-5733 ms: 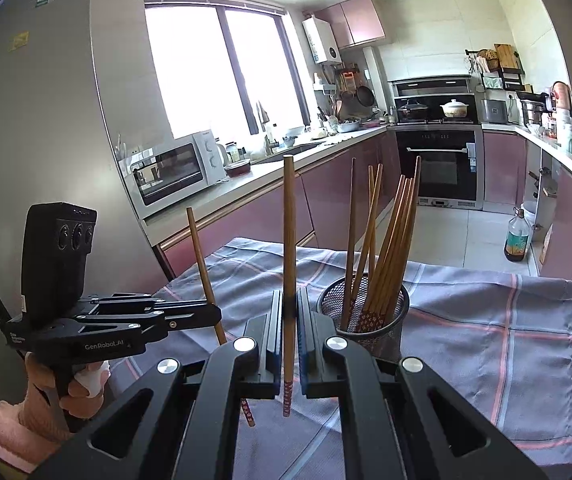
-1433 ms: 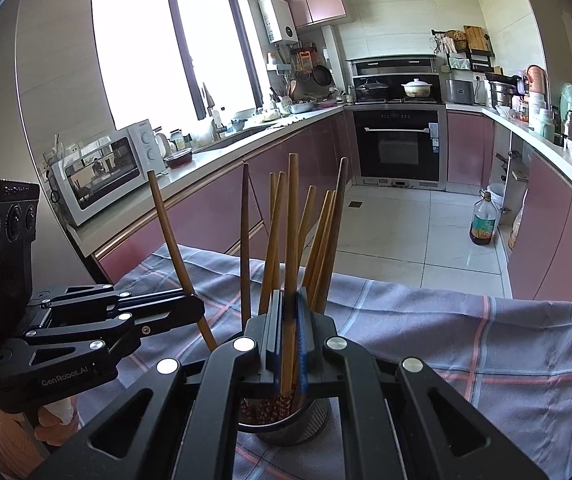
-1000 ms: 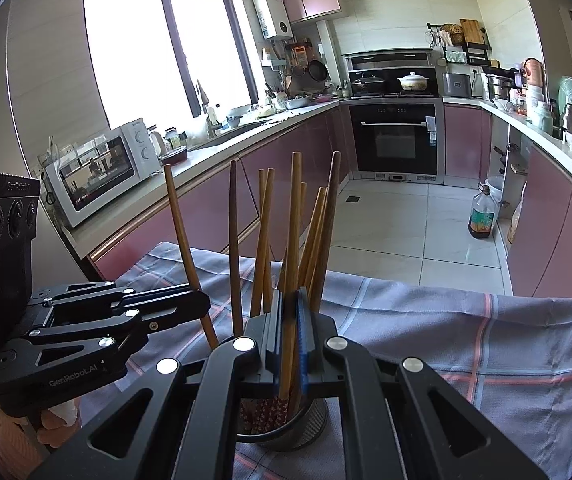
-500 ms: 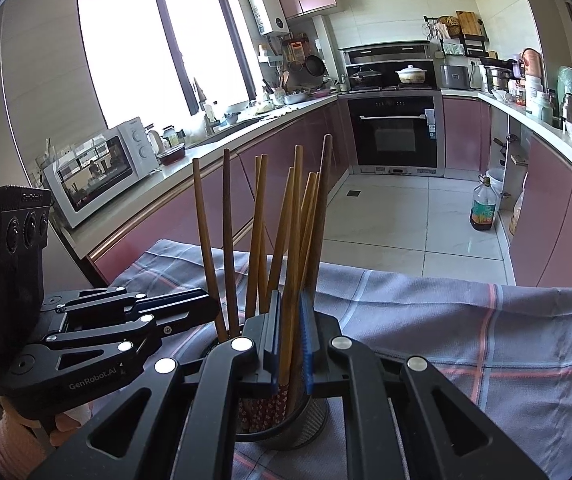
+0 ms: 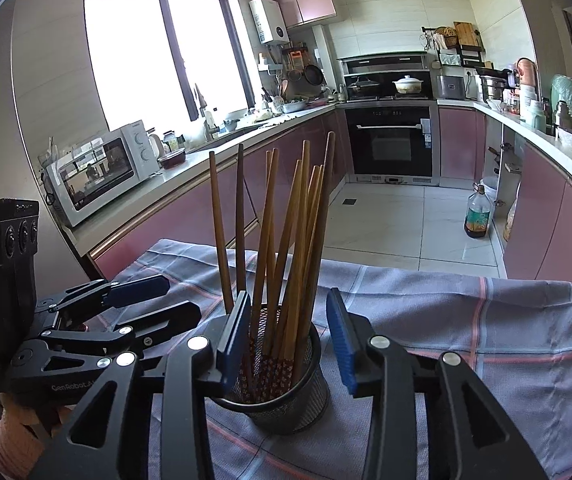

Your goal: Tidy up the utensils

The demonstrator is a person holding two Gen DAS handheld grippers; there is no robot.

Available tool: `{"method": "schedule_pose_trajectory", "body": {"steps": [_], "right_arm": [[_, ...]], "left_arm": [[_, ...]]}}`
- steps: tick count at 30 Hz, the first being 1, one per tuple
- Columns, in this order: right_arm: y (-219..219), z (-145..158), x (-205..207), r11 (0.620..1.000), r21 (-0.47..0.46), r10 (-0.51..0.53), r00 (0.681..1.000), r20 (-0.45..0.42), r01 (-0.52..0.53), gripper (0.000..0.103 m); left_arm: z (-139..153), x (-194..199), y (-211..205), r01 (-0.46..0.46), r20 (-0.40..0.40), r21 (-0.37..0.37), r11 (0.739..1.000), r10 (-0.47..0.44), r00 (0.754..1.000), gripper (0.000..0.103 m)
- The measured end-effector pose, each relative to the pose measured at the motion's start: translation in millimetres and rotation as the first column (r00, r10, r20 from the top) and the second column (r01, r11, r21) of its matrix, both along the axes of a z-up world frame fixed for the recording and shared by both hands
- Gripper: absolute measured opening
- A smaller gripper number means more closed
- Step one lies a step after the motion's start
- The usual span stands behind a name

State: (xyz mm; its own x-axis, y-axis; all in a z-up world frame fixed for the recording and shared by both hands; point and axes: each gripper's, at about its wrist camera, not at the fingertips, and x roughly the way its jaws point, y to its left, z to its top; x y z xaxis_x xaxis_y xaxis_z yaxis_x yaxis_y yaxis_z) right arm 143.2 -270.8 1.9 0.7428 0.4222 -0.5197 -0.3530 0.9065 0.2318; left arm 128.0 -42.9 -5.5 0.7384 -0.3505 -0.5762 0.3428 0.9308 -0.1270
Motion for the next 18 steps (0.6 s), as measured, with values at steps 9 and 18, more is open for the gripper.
{"method": "schedule_pose_trajectory", "body": {"steps": [9, 18], "right_arm": [[8, -1, -43, 0.997, -0.047, -0.059, 0.991, 0.117, 0.065, 0.089], [15, -10, -80, 0.990, -0.057, -0.114, 0.972, 0.205, 0.128, 0.096]], "left_arm": [[7, -40, 27, -0.107, 0.097, -0.001, 0.994, 0.107, 0.990, 0.098], [2, -84, 48, -0.187, 0.140, -0.004, 0.982, 0.186, 0.973, 0.098]]}}
